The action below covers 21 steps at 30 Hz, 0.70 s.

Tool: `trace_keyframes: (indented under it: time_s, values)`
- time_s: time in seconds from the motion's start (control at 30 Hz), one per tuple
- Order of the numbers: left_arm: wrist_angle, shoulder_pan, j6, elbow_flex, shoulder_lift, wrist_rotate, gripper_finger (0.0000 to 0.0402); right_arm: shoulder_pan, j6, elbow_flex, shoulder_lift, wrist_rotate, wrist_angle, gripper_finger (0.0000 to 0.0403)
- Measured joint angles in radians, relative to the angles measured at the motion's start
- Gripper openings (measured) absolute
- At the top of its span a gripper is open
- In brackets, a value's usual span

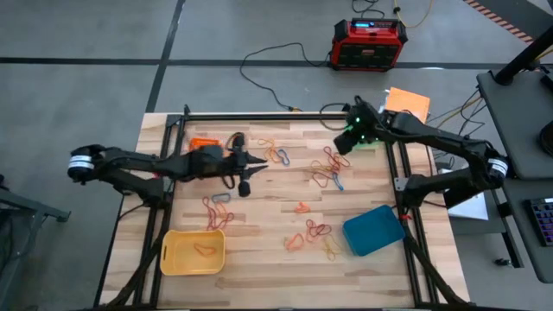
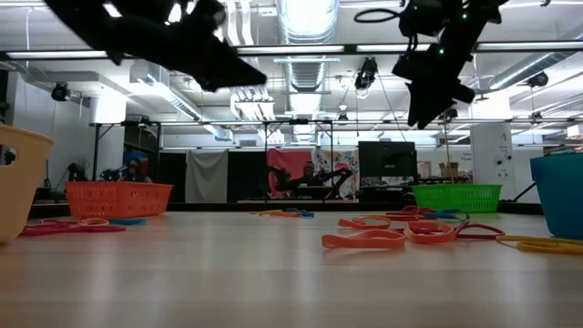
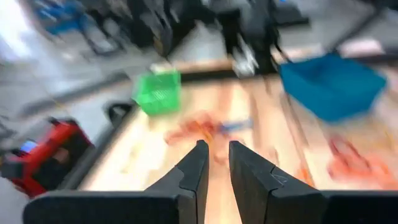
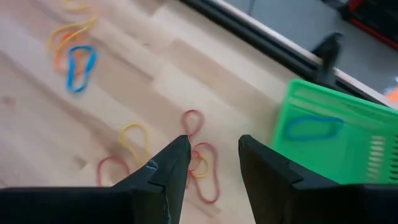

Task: Sort rubber bands into baskets
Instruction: Put the red rubber band into the orange bin

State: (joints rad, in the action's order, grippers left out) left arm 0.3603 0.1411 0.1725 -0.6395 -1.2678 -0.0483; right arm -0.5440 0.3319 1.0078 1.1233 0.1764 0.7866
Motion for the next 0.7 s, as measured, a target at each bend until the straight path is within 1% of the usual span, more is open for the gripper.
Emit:
trace_keyframes:
  time_s: [0.07, 0.23, 0.33, 0.4, 0.5, 0.57, 0.7]
  values:
    - [-0.11, 0.033, 0.04, -0.063, -0.053, 0.064, 0.0043, 0.034, -0.003, -0.007, 0.001, 0.007, -0.009, 0.0138]
    - [-0.4, 0.119, 0.131, -0.217, -0.181, 0.083, 0.0039, 0.081, -0.033, -0.017, 0.003, 0.008, -0.032, 0.015]
    - [-0.521, 0.15, 0.159, -0.297, -0.247, 0.138, 0.0039, 0.082, -0.039, -0.021, -0.006, 0.008, -0.063, 0.0157]
    - [-0.551, 0.152, 0.19, -0.319, -0.281, 0.169, 0.0039, 0.084, -0.045, -0.026, -0.015, 0.01, -0.067, 0.0161]
    - [-0.512, 0.151, 0.239, -0.319, -0.317, 0.165, 0.0039, 0.084, -0.061, -0.061, -0.033, 0.016, -0.098, 0.0166]
    - [-0.489, 0.15, 0.238, -0.314, -0.336, 0.14, 0.0039, 0.084, -0.063, -0.097, -0.05, 0.016, -0.157, 0.0169]
    - [-0.488, 0.138, 0.227, -0.295, -0.34, 0.138, 0.0038, 0.084, -0.044, -0.17, -0.074, -0.002, -0.248, 0.0173]
